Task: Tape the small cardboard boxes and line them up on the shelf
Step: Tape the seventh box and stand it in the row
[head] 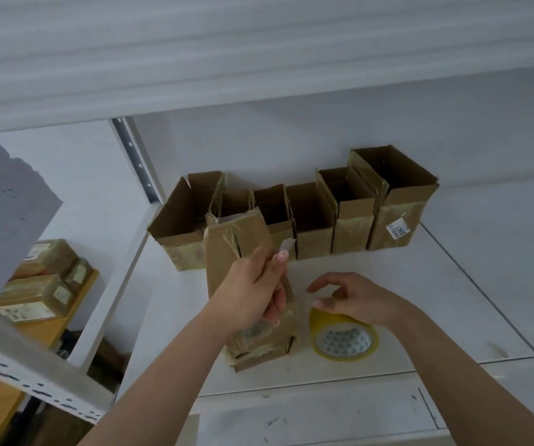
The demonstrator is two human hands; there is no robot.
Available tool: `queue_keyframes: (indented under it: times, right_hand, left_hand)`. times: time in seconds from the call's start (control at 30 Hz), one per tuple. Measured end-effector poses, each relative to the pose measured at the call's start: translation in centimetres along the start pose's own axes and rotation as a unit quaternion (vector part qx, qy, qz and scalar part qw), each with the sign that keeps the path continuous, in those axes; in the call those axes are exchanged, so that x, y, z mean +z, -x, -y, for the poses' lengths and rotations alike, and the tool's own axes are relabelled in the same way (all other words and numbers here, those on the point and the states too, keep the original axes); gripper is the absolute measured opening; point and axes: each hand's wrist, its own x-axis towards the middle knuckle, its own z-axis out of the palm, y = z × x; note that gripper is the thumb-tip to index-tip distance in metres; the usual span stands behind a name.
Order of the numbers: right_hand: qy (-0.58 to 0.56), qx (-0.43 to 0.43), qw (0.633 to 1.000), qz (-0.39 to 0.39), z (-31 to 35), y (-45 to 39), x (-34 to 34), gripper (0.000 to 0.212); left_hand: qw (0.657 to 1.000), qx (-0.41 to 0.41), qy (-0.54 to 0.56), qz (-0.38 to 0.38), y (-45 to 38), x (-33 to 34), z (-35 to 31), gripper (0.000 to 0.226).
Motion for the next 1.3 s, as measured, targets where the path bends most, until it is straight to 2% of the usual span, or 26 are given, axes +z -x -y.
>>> queue_keyframes:
  times: [0.1, 0.2, 0.33, 0.47, 0.63, 0.77, 0.83, 0.93, 1.0, 1.1, 1.3]
  right_hand:
    - [-0.027, -0.026, 0.999, -0.014, 0.1, 0.7, -0.8, 0.013]
    - [-0.059, -0.015, 0.998, -0.022, -0.1, 1.6, -1.5, 0.015]
    - [-0.048, -0.002, 0.997, -0.058, 0.2, 2.3, -1.7, 0.015]
    - [0.026, -0.011, 0.992, -0.123, 1.0, 3.2, -1.8, 0.014]
    - [0.093, -0.011, 0.983, -0.158, 2.1, 4.1, -1.5, 0.018]
    - [0.106, -0.002, 0.978, -0.179, 2.6, 4.3, -0.7, 0.021]
    - [0.092, 0.002, 0.979, -0.183, 2.3, 4.3, -0.7, 0.025]
    - [0.067, 0.018, 0.982, -0.178, 1.6, 4.1, -0.7, 0.029]
    - [0.031, 0.030, 0.985, -0.170, 1.1, 4.0, -0.4, 0.022]
    - [-0.039, 0.040, 0.987, -0.153, 0.7, 3.6, 0.2, 0.013]
    - [-0.133, 0.076, 0.979, -0.137, 0.3, 3.0, 1.8, 0.016]
  left_hand:
    - [0.999, -0.009, -0.025, 0.023, -0.3, -0.1, -0.5, 0.043]
    - [0.986, 0.011, -0.147, 0.080, -0.8, -0.3, -1.5, 0.044]
    - [0.923, -0.013, -0.338, 0.185, -1.4, 0.0, -3.8, 0.041]
    - [0.864, -0.065, -0.432, 0.249, -2.3, 0.9, -6.4, 0.039]
    - [0.803, -0.126, -0.515, 0.271, -3.3, 2.3, -7.7, 0.028]
    - [0.765, -0.121, -0.582, 0.246, -3.7, 3.4, -7.3, 0.031]
    - [0.785, -0.110, -0.565, 0.228, -3.7, 3.0, -6.9, 0.030]
    - [0.883, -0.089, -0.431, 0.161, -3.3, 1.6, -5.5, 0.030]
    - [0.920, -0.064, -0.378, 0.080, -2.7, 1.2, -4.5, 0.026]
    - [0.907, -0.048, -0.417, 0.018, -2.6, 1.5, -3.3, 0.021]
    - [0.899, -0.046, -0.435, 0.030, -3.0, 1.9, -3.3, 0.016]
